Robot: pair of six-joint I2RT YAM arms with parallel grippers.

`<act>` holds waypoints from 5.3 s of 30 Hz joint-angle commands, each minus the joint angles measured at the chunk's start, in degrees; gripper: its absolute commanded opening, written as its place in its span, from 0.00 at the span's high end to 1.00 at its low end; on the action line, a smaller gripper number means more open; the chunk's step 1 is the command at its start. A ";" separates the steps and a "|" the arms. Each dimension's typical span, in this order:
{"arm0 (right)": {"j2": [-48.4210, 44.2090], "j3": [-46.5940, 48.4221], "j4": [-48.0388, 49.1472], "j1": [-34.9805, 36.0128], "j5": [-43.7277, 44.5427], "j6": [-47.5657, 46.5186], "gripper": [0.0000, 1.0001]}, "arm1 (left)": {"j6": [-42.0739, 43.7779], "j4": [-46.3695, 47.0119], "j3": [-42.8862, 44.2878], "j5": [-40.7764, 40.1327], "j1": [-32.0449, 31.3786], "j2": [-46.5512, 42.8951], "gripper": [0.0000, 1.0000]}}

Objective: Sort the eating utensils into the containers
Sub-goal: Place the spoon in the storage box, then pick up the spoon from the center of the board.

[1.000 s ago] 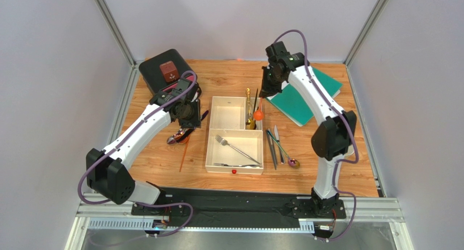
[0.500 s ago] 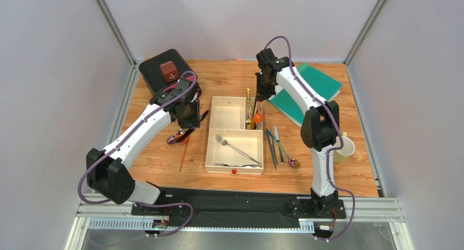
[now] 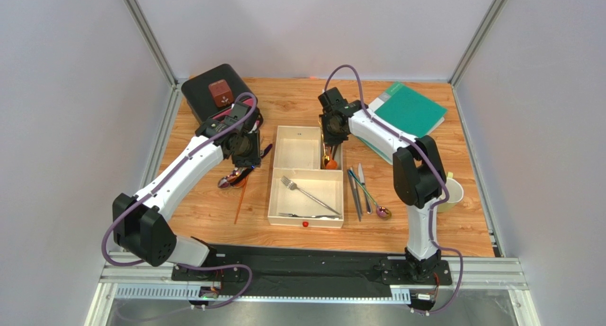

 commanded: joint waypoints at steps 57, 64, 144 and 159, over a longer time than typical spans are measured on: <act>-31.37 -18.26 9.19 -4.55 4.91 10.66 0.34 | -2.22 0.51 -5.30 0.88 0.29 -2.55 0.63; -34.89 -28.90 10.08 -10.00 -1.68 19.11 0.28 | -1.61 2.09 -3.10 1.32 1.51 -2.02 0.62; -19.08 -22.86 -5.30 -11.05 -5.28 0.47 1.00 | -1.79 4.90 -2.57 8.53 3.63 4.66 0.68; -22.78 -1.10 -18.22 -10.09 -6.51 -0.49 1.00 | -0.55 4.46 -0.64 8.88 3.63 7.47 0.68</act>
